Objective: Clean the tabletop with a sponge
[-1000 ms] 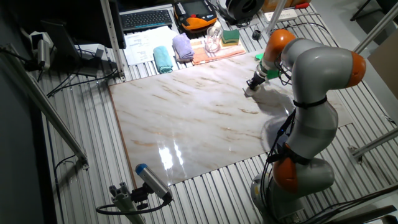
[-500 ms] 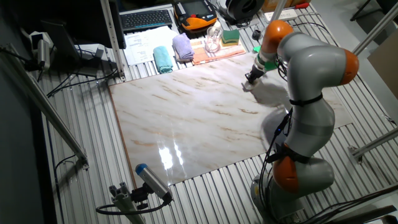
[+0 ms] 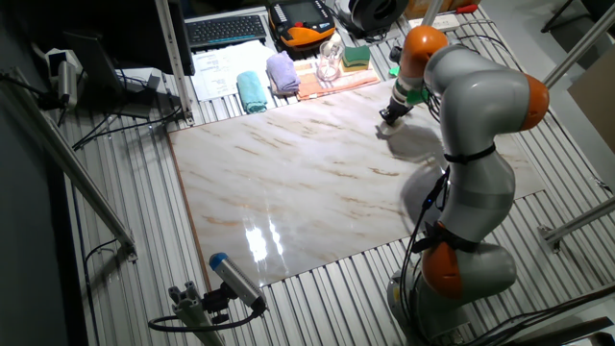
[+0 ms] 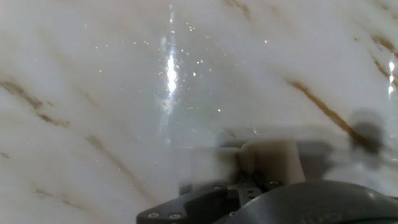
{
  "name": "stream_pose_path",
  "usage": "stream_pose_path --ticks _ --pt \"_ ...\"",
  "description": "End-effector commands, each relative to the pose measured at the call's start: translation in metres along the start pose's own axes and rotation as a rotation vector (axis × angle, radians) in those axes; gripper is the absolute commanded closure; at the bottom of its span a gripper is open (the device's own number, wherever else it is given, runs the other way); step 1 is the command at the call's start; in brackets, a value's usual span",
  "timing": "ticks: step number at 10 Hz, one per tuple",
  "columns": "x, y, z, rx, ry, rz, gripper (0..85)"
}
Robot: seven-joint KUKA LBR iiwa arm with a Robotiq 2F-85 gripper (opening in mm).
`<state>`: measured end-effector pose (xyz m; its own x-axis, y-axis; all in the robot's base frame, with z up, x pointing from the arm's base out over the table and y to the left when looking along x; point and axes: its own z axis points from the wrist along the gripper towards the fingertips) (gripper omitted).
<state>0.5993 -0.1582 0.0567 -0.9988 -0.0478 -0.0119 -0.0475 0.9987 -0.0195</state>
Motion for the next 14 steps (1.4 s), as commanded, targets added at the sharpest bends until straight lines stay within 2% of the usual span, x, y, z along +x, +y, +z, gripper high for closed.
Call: stream_pose_path --ticks 1,3,5,7,8,9,11,14 --pt "-0.001 0.002 -0.001 -0.001 0.0 0.007 85.0" --pt "-0.006 0.004 0.003 -0.021 -0.001 0.026 85.0" --pt "-0.007 0.004 0.007 -0.025 -0.013 0.033 85.0" --pt "-0.009 0.006 0.005 -0.043 0.007 0.069 85.0" --pt "-0.009 0.006 0.006 -0.046 0.003 0.087 85.0" --pt "-0.01 0.007 0.006 -0.015 -0.006 0.093 85.0" --pt "-0.01 0.007 0.007 -0.027 -0.004 0.135 85.0" --pt "-0.015 0.01 0.011 -0.027 -0.023 0.141 85.0"
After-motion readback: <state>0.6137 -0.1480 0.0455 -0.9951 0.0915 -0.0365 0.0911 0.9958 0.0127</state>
